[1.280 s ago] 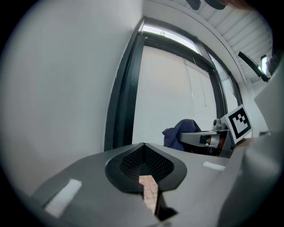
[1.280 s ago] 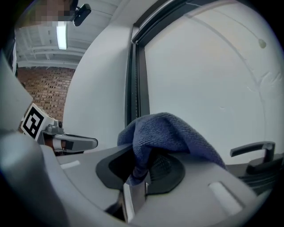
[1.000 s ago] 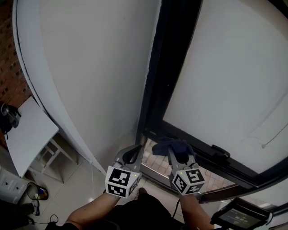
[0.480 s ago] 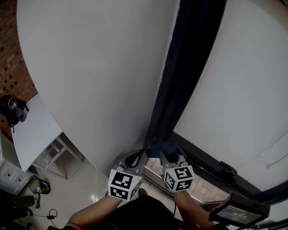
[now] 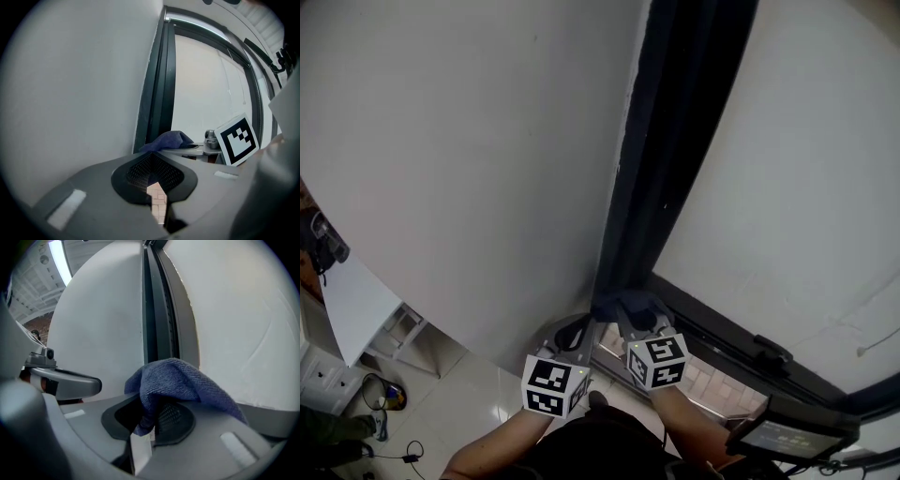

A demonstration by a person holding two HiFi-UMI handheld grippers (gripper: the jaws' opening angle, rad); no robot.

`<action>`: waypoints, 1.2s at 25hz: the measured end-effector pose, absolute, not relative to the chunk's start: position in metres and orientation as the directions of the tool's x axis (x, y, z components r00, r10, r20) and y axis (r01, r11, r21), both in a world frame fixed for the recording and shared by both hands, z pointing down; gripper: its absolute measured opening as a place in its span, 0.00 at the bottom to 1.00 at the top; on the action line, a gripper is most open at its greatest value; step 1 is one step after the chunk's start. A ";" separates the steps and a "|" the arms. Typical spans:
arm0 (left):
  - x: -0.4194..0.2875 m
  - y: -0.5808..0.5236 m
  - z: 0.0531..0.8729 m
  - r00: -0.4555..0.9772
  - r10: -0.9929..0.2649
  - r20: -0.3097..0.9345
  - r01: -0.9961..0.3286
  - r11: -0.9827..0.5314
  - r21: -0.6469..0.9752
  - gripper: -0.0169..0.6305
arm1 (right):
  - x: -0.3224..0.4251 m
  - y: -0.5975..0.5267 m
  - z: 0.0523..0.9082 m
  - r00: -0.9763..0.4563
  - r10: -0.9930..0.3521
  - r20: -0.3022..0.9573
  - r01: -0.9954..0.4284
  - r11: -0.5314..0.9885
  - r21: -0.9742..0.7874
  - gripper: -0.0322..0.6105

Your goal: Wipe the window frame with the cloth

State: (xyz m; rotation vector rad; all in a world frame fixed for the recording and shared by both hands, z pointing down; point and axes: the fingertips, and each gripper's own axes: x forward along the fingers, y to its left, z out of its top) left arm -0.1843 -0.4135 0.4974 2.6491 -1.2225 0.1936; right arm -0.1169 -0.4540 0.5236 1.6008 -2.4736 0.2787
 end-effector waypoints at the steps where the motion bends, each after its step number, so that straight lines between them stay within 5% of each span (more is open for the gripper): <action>1: -0.183 -0.414 0.494 0.650 -0.732 0.205 -0.760 -0.636 0.138 0.02 | -0.117 -0.454 0.523 -0.404 -0.879 0.253 -0.914 0.402 -0.064 0.15; 30: -0.182 -0.413 0.340 0.644 -0.765 0.007 -0.765 -0.644 0.029 0.02 | -0.115 -0.453 0.346 -0.391 -0.920 0.019 -0.918 0.391 0.065 0.15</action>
